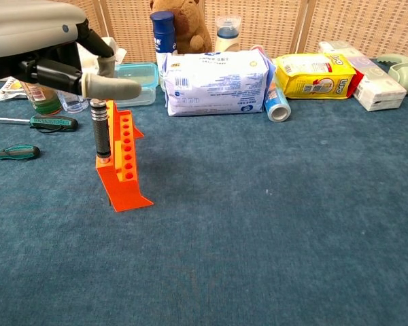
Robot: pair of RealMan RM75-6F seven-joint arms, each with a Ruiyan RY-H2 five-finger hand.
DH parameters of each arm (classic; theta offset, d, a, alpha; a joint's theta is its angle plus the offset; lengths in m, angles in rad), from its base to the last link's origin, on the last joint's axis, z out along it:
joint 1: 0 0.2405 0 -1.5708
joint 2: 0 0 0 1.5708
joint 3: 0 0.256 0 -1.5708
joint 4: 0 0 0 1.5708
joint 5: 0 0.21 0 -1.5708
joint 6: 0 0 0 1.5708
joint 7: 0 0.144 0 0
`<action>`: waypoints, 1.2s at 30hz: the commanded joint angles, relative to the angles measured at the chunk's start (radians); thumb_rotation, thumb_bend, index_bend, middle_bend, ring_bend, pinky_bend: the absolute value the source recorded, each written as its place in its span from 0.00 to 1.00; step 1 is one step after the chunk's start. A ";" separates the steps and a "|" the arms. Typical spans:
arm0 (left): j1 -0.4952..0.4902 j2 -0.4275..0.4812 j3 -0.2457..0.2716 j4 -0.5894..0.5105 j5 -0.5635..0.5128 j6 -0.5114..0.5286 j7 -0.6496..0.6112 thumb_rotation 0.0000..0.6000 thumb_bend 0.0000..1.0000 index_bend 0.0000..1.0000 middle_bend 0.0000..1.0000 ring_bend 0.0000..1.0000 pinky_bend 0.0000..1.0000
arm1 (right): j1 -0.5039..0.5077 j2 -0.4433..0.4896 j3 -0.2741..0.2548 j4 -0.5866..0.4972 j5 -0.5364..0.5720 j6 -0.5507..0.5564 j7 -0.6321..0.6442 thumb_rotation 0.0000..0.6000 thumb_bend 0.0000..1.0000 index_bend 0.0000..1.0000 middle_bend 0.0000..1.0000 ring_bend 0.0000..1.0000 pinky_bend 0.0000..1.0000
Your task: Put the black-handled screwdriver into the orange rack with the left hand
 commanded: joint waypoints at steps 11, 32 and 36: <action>-0.005 0.027 0.006 -0.062 -0.027 0.032 0.033 0.00 0.00 0.55 0.99 1.00 1.00 | 0.000 -0.002 -0.001 -0.002 0.001 -0.002 -0.008 0.69 0.00 0.04 0.00 0.00 0.00; 0.089 0.133 0.071 -0.005 0.262 0.037 -0.204 0.13 0.00 0.01 0.09 0.13 0.50 | -0.001 0.000 0.000 0.000 0.000 0.000 -0.001 0.68 0.00 0.04 0.00 0.00 0.00; 0.145 0.216 0.109 0.035 0.348 0.057 -0.314 0.55 0.00 0.00 0.00 0.00 0.34 | 0.000 -0.003 0.000 -0.001 -0.001 0.000 -0.010 0.69 0.00 0.04 0.00 0.00 0.00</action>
